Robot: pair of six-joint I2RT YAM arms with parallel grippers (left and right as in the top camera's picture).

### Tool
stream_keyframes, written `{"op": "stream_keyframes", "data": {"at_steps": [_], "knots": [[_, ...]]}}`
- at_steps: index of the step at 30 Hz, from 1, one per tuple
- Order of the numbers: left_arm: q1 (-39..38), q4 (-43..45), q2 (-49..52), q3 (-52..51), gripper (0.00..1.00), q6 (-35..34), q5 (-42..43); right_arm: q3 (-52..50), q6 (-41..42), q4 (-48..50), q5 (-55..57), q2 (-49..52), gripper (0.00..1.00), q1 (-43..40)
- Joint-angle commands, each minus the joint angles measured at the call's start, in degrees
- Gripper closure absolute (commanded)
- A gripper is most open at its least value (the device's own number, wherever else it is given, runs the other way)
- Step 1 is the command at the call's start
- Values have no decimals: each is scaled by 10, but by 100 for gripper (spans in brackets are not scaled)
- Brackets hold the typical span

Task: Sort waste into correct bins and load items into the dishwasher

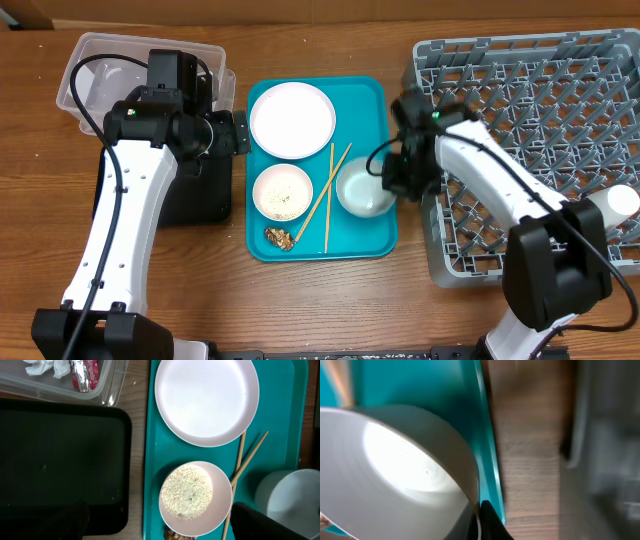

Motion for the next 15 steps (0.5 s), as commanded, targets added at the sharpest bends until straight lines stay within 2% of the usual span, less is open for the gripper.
{"op": "stream_keyframes", "data": {"at_steps": [1,5,11,15], "knots": [[-1,0,0,6,8,11,-6,89,-14,-20,93,-53,96,-2],[-1,1,0,6,8,11,-6,156,-14,-23,232,-94,96,-11],[-1,1,0,6,7,11,-6,172,-14,58,531,-139,96,-63],[-1,5,0,6,7,11,-6,172,-14,111,626,-137,96,-116]]}}
